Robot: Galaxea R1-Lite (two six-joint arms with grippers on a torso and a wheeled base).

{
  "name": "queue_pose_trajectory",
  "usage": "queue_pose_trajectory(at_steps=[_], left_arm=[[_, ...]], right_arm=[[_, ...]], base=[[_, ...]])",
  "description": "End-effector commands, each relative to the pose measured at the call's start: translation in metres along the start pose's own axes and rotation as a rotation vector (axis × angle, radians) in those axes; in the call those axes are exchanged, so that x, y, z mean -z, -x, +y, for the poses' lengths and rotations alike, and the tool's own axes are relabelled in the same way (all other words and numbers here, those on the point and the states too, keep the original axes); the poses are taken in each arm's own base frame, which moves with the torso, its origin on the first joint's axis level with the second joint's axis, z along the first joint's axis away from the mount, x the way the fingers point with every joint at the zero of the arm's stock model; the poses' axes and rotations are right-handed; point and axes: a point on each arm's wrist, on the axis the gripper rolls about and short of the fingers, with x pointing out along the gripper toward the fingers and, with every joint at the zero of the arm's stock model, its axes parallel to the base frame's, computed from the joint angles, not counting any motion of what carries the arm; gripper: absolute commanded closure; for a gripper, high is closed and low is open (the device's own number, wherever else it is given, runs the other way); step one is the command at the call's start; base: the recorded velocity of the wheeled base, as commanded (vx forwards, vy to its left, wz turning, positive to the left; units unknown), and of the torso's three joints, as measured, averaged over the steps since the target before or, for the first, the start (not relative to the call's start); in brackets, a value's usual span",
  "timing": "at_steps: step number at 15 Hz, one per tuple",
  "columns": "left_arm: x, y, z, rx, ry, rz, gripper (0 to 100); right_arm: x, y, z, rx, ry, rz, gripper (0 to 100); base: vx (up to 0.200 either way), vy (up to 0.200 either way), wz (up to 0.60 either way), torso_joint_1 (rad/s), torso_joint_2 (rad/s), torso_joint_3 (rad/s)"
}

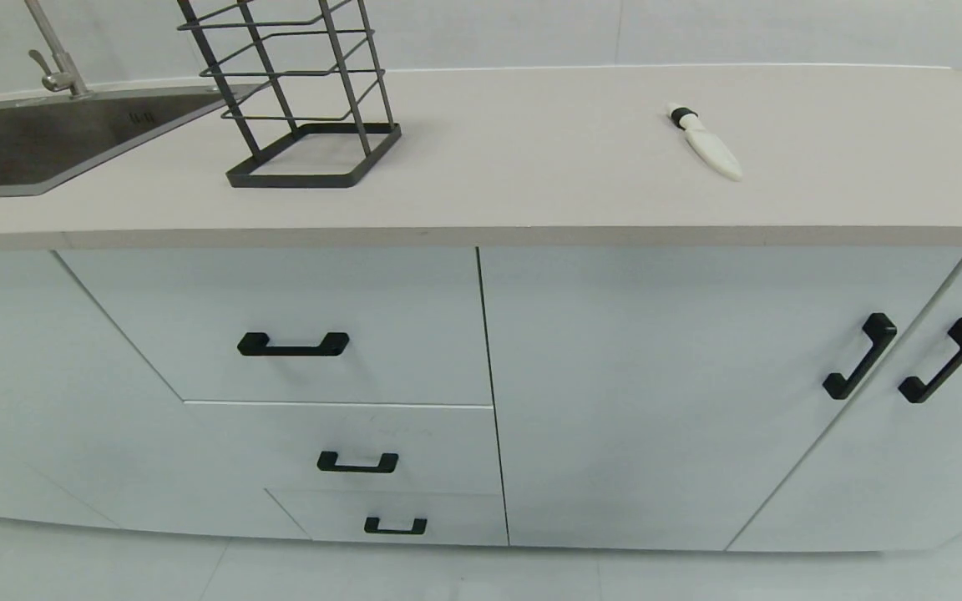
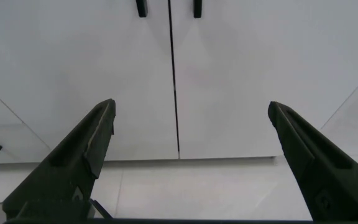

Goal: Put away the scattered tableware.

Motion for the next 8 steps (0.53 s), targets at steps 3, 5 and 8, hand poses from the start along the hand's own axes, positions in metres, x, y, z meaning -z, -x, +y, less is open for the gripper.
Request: queue_pose_trajectory(at_steps=[3, 5, 8], left_arm=[[-0.0002, -0.0001, 0.0000, -0.001, 0.002, 0.000, 0], [0.0000, -0.0001, 0.0000, -0.002, -0.018, 0.002, 0], [0.0000, -0.0001, 0.0000, -0.001, -0.009, 0.002, 0]], right_arm=[[-0.0001, -0.0001, 0.0000, 0.000, 0.001, 0.001, 0], [-0.0001, -0.0001, 0.0000, 0.000, 0.001, 0.001, 0], [-0.0001, -0.0001, 0.0000, 0.000, 0.001, 0.001, 0]], base=[[0.000, 0.000, 0.00, 0.000, 0.00, 0.000], [0.000, 0.200, 0.00, 0.002, 0.00, -0.002], [0.000, 0.000, 0.00, 0.000, 0.00, 0.000]])
